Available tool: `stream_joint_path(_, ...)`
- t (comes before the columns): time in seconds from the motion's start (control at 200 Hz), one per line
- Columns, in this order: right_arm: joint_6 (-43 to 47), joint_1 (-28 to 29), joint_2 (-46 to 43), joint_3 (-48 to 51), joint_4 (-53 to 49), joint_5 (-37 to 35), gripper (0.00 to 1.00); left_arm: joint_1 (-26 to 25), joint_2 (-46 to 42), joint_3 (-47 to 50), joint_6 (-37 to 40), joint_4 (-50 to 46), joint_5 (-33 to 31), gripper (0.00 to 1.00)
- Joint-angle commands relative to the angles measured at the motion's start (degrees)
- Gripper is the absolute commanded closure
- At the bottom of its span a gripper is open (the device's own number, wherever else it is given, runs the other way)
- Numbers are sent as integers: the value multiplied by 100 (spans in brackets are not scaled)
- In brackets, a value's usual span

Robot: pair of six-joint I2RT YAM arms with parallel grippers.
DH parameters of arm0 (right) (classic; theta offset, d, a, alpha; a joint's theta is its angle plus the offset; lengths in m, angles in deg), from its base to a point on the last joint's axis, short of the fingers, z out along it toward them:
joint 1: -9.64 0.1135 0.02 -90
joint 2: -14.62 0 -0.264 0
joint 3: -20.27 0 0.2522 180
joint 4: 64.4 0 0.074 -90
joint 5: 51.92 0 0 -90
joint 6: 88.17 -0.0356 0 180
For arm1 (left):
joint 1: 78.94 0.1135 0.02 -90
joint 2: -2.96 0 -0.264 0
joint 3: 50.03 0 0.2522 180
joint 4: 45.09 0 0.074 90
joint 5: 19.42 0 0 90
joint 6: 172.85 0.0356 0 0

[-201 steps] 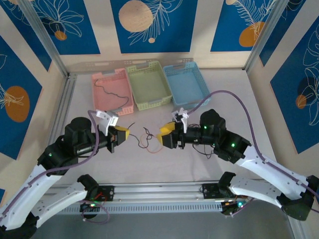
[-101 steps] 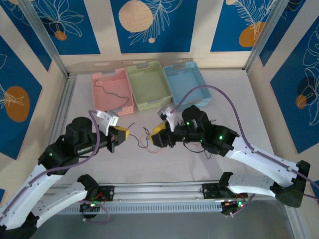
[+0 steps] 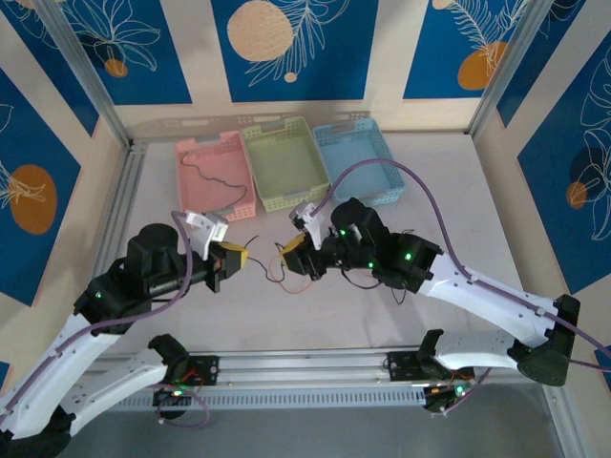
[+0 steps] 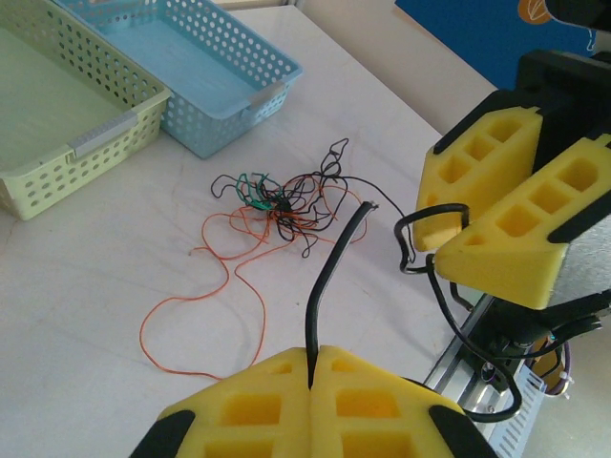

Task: Untangle the cables

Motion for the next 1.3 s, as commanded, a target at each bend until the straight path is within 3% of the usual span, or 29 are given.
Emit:
stream_joint_path(0.0, 75, 39, 15, -216, -45, -126, 92, 34, -3, -31, 33, -51, -34, 100)
stream_joint_path(0.06, 53, 42, -11, -254, -134, -231, 100, 33, -13, -46, 50, -94, -97, 100)
stream_joint_path(0.235, -83, -182, -481, -119, -372, -163, 100, 34, 70, -285, 190, -743, -1053, 100)
stream_joint_path(0.36, -285, -707, -861, 98, -631, 481, 100, 35, 143, -467, 268, -1193, -1814, 100)
stream_joint_path(0.565, -248, -1424, -911, 344, -1264, 1767, 100, 31, 62, -555, 382, -1211, -2499, 100)
stream_joint_path(0.755, 108, -1017, -620, 435, -1894, 986, 100, 31, 133, -773, 446, -1306, -3367, 100)
stream_joint_path(0.915, 103, -831, -278, 412, -2027, 214, 100, 36, 178, -858, 464, -1260, -3704, 100)
stream_joint_path(1.055, -136, -1040, -210, 483, -1917, 120, 100, 30, 119, -841, 460, -1064, -3382, 100)
stream_joint_path(1.295, -757, -1286, -172, 724, -1025, 1170, 100, 34, -59, -413, 518, 9, -900, 100)
